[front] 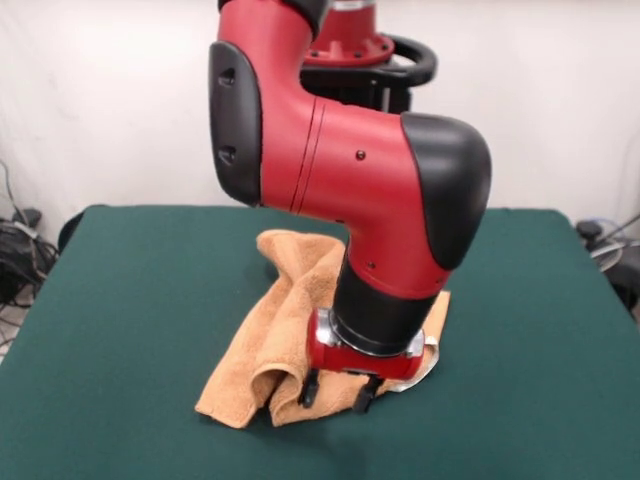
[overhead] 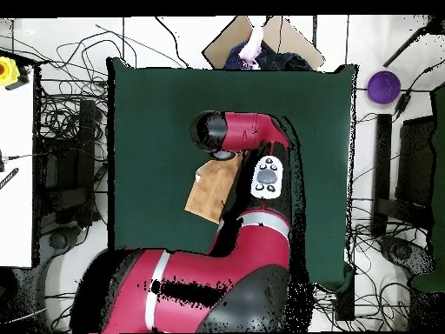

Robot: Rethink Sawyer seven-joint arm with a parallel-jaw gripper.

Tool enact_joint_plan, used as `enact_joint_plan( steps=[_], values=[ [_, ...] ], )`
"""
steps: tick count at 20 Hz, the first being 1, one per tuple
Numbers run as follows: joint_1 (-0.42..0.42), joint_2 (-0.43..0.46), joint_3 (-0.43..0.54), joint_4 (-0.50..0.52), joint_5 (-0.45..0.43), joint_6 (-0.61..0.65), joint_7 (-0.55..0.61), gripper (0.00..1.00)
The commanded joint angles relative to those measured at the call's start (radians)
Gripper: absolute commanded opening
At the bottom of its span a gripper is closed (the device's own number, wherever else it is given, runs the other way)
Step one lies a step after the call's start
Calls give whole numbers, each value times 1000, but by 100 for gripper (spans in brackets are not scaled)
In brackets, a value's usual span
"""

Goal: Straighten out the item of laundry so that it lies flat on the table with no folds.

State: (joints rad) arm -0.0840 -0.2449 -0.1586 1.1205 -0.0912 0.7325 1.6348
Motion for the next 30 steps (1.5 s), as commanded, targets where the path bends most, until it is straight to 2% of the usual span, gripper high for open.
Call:
enact_joint_plan(
  steps=[1, 4, 10, 13, 19, 26, 30],
  values=[
    [49, -19, -97, 117, 98, -2, 493, 100],
    [58, -45, -114, 181, 124, -40, 538, 100],
    [73, -56, -154, 242, 139, -74, 630, 100],
    [77, -38, -179, 234, 158, -56, 697, 100],
    [92, 31, -248, 175, 143, -10, 764, 100],
    [84, 10, -221, 207, 110, -60, 666, 100],
    [99, 22, -253, 182, 90, -6, 648, 100]
  ],
)
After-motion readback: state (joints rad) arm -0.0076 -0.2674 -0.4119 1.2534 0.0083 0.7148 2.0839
